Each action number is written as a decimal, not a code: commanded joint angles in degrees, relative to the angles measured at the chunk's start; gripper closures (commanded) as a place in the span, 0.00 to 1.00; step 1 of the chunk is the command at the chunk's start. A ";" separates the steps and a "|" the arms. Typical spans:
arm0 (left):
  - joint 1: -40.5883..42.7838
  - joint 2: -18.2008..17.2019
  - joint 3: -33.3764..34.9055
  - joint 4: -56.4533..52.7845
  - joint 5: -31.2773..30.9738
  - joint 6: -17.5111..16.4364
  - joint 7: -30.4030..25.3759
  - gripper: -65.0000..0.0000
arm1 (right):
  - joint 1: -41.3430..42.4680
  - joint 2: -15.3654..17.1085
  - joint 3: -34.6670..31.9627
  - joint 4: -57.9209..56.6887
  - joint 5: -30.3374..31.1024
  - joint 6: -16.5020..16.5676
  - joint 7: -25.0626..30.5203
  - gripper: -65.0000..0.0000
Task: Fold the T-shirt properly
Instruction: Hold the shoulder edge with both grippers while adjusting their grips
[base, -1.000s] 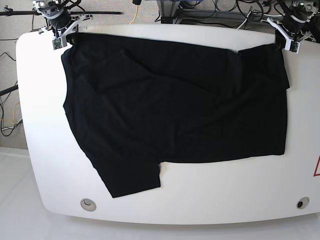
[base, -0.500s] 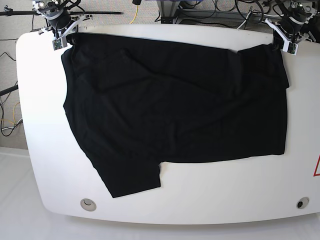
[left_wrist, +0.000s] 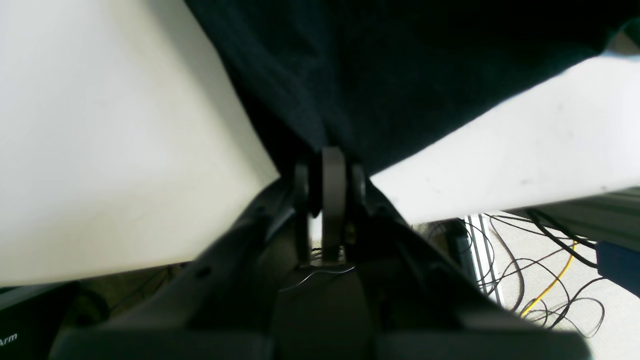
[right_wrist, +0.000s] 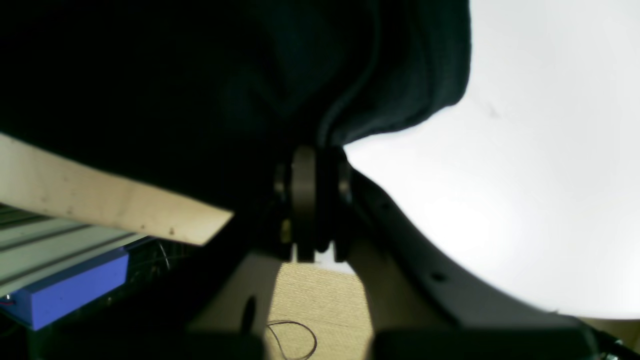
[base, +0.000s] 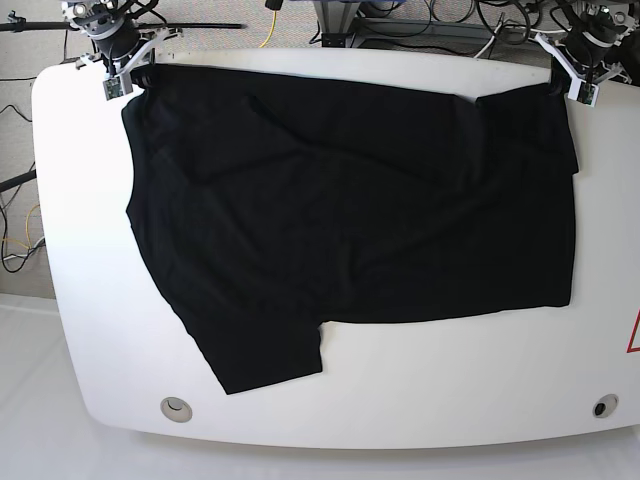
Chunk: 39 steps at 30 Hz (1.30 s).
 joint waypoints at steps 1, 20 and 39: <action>0.35 -0.21 -0.70 1.56 -0.95 0.18 -0.15 0.92 | -0.27 0.49 0.62 0.70 -0.89 0.06 -0.28 0.99; 0.41 -0.95 -1.45 4.21 -1.53 -0.05 1.73 0.62 | 1.13 0.39 1.51 1.95 -1.03 0.52 -0.39 0.87; -2.64 -3.08 -1.74 4.28 -1.10 0.41 2.20 0.62 | 2.04 0.90 2.28 4.81 -1.12 0.38 -4.68 0.61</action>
